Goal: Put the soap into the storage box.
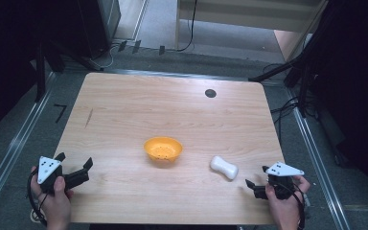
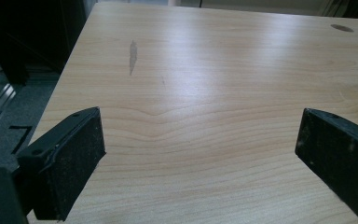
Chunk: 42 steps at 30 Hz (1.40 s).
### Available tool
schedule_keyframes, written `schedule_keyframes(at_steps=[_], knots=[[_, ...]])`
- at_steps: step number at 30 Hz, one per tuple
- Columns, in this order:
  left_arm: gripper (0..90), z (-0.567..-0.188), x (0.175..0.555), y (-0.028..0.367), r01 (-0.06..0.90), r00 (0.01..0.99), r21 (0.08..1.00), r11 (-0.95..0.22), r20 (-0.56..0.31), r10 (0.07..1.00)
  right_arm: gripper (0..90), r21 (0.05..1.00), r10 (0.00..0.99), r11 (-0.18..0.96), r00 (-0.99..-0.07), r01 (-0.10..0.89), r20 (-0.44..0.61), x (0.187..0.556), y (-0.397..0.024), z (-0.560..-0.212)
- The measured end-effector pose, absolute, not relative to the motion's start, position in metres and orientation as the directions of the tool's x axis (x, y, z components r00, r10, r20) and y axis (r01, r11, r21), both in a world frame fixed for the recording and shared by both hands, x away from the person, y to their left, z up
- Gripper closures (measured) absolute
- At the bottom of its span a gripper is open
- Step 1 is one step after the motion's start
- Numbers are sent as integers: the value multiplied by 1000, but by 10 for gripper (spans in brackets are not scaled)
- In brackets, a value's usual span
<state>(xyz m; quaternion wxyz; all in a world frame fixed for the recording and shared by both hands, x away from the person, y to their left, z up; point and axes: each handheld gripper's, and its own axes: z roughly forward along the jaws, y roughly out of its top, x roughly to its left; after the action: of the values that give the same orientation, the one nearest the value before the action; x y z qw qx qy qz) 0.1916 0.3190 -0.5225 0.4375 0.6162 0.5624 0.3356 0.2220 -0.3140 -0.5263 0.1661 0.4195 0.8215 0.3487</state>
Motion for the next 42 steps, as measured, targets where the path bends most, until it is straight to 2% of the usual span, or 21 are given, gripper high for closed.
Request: schedule_keyframes(at_steps=[11, 18, 42], knots=[[17, -523, 193, 318, 403, 148, 915, 5, -71, 986, 150, 609, 737, 522, -675, 597, 31, 237, -296, -509], [17, -523, 193, 317, 410, 156, 912, -9, -61, 986, 204, 553, 705, 584, -709, 595, 19, 248, -285, -501], [17, -523, 194, 316, 411, 157, 912, -11, -59, 986, 267, 494, 634, 660, -772, 566, 37, 271, -245, -494]])
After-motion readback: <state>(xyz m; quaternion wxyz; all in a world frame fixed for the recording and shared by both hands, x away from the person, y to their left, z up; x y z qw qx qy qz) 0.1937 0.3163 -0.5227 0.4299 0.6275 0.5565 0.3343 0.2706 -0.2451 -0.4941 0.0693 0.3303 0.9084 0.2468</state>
